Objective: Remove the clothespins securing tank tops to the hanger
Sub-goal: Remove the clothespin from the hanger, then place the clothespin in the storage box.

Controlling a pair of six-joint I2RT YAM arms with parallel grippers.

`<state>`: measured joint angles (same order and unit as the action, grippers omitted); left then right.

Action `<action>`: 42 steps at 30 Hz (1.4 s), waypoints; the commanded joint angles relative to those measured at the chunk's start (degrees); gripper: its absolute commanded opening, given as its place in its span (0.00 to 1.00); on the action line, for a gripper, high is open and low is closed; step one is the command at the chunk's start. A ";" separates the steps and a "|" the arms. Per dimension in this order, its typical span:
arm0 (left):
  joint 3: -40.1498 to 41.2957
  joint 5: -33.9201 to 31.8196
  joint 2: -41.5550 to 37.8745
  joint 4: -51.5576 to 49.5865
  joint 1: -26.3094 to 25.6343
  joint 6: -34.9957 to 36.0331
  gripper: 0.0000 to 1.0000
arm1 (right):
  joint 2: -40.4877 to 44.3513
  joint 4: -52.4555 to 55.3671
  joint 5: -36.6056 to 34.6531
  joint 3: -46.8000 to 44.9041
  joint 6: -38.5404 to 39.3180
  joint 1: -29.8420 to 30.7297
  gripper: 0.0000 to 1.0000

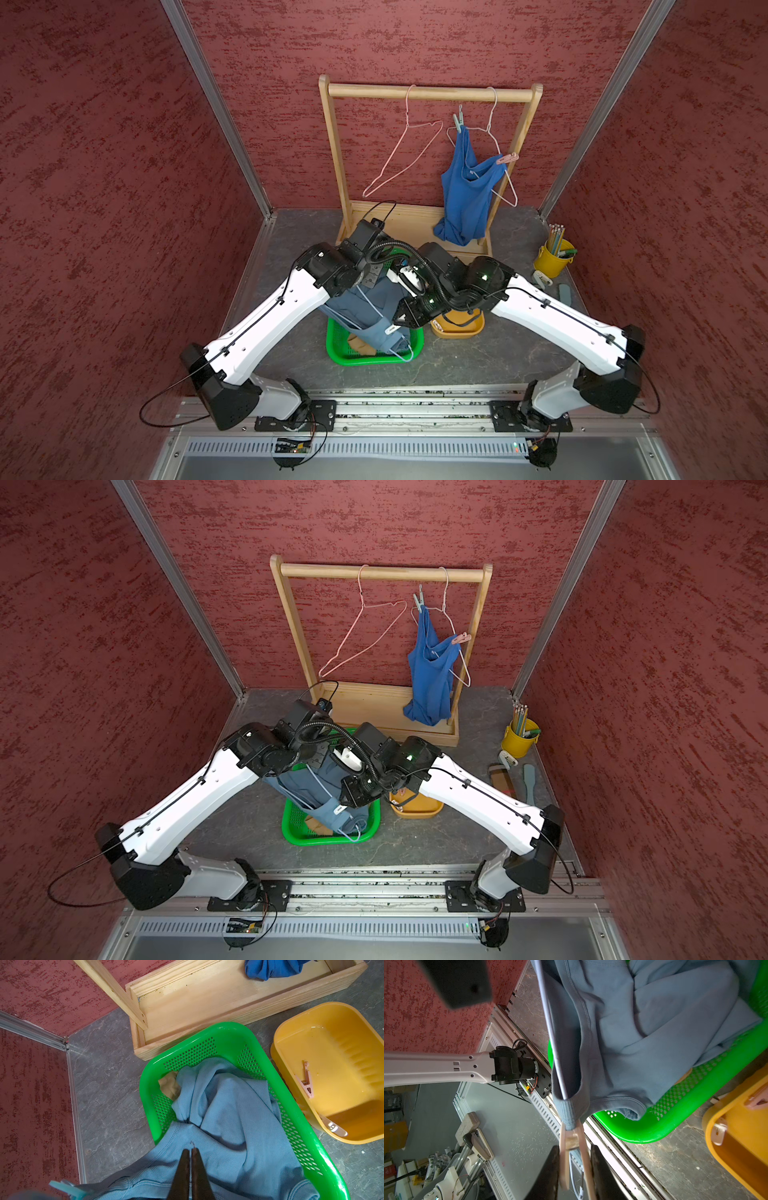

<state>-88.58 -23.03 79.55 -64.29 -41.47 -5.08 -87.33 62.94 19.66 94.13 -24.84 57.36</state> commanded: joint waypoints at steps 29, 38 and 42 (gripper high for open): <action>0.86 -2.84 -2.10 0.93 0.60 -0.11 0.00 | 7.33 6.20 -15.15 -1.29 -6.99 -2.60 0.20; -0.93 -4.18 -1.85 -0.29 -0.54 -4.15 0.00 | 13.73 -6.39 -14.73 -22.89 -5.97 -20.33 0.22; -1.35 -4.05 -1.22 0.31 -1.08 -6.40 0.00 | 14.92 -15.50 -12.91 -32.46 -7.94 -27.22 0.22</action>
<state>-88.12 -25.87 78.74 -64.07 -42.00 -9.02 -73.71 56.53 6.28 65.47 -30.70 32.86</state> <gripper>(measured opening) 0.060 0.225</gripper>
